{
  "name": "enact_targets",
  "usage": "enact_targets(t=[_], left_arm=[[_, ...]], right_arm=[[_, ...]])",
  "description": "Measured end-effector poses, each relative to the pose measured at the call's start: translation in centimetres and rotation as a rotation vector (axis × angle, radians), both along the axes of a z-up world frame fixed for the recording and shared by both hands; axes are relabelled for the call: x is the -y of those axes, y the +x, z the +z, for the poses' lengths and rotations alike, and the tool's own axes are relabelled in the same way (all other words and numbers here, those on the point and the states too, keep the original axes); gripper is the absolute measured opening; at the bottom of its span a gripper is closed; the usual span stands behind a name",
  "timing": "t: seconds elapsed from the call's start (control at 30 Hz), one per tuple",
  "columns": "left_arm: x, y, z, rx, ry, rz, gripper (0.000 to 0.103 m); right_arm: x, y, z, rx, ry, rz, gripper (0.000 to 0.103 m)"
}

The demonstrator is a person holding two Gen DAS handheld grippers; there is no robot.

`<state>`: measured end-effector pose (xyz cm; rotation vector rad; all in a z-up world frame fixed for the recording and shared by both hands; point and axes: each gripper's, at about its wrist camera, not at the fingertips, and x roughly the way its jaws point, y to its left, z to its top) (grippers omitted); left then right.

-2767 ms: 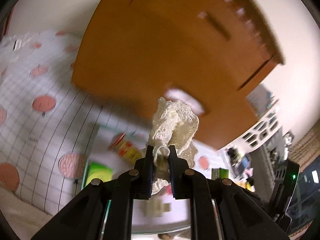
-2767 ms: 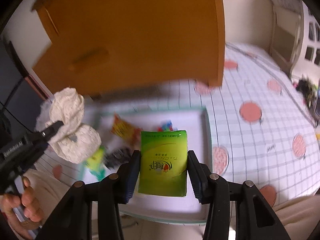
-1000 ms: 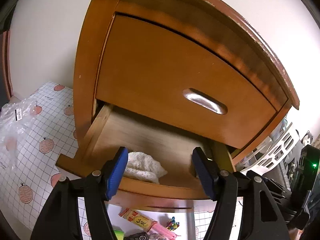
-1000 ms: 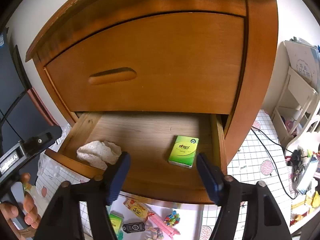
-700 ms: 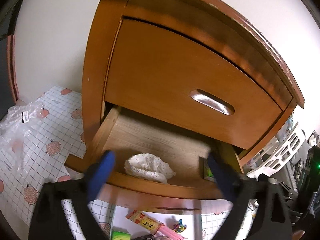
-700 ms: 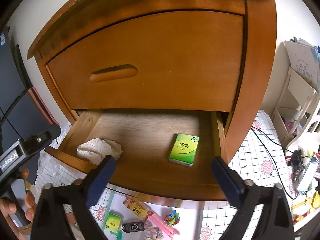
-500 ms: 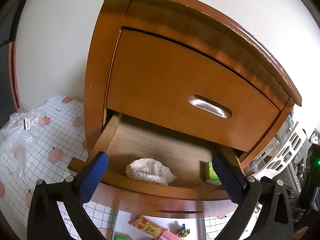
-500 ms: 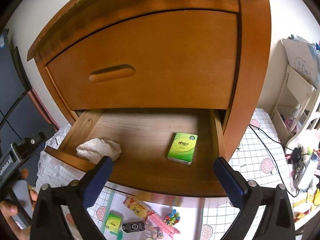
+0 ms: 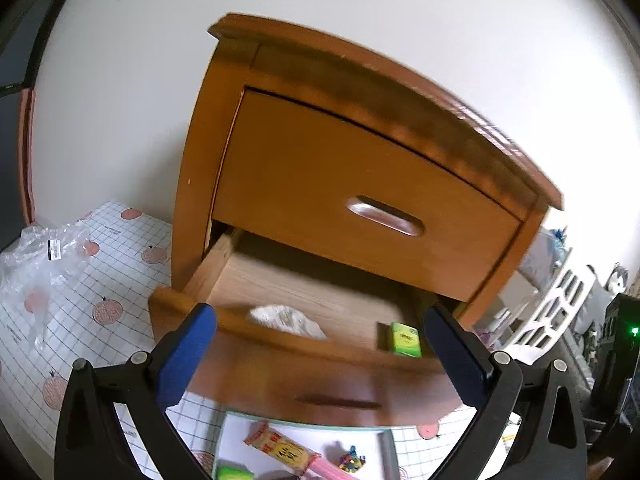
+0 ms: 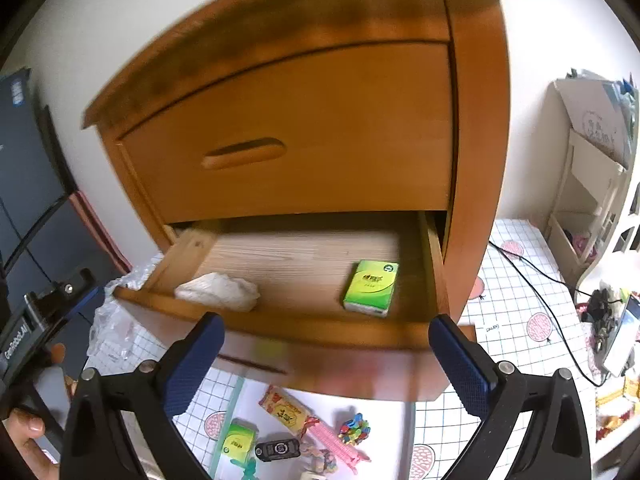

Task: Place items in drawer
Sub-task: 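Move both grippers back over the white tray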

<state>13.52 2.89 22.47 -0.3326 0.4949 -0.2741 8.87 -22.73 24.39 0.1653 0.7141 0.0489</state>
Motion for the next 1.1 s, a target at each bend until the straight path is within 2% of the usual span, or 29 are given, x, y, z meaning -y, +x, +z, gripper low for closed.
enact_targets(t=[0.1,0.2,0.37,0.47,0.63,0.7,0.9,1.1], left_arm=[[-0.1,-2.4,-1.5,0.010,-0.022,-0.006,0.103],[0.2,-3.9,-3.5,-0.023,-0.011,-0.013,0.103],[1.1,-5.0,-7.5,-0.102,0.031,-0.037,0.103],[1.2,-4.9,-10.3,-0.166,0.047,-0.027,0.103],[1.3,-4.8,-14.2,-0.248,0.066,-0.011,0.103],[1.3,-4.8,-15.7,-0.281,0.089,-0.021,0.103],[2.2,-4.9,-18.8,-0.351,0.155,-0.067,0.103],[2.3,-4.4,-20.4,-0.419,0.144,-0.068,0.103]], right_arm=[[-0.3,-2.5,-1.3,0.023,0.011,0.008,0.103],[-0.5,-4.4,-3.7,0.000,0.014,0.005,0.103],[-0.3,-5.9,-8.7,-0.095,0.038,-0.017,0.103],[0.1,-6.6,-11.1,-0.119,0.049,-0.039,0.103],[0.6,-6.8,-14.8,-0.184,0.010,-0.065,0.103],[0.9,-7.1,-16.2,-0.215,0.025,-0.068,0.103],[1.0,-7.8,-20.1,-0.290,0.043,-0.061,0.103],[0.5,-8.1,-22.0,-0.311,0.064,-0.040,0.103]])
